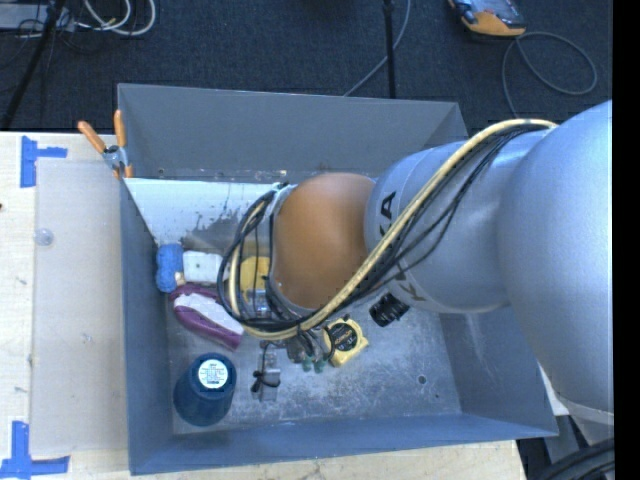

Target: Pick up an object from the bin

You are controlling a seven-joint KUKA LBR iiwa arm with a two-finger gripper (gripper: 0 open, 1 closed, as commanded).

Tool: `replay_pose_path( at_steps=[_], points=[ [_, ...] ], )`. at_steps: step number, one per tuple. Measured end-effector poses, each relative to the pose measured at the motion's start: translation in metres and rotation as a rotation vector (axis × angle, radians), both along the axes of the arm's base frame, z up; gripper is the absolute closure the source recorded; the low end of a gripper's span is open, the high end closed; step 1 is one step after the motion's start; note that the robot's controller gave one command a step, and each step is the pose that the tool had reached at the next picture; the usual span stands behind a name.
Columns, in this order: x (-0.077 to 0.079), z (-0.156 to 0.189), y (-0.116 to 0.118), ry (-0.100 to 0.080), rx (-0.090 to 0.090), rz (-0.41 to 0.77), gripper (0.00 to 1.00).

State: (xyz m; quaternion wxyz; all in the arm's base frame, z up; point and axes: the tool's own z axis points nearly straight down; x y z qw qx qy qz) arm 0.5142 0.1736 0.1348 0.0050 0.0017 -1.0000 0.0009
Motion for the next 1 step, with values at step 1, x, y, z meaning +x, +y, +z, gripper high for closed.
replay_pose_path(
  at_steps=[1],
  points=[
    [0.002, 0.0046, -0.0008, -0.008, 0.002, -0.005, 0.0]
  ],
)
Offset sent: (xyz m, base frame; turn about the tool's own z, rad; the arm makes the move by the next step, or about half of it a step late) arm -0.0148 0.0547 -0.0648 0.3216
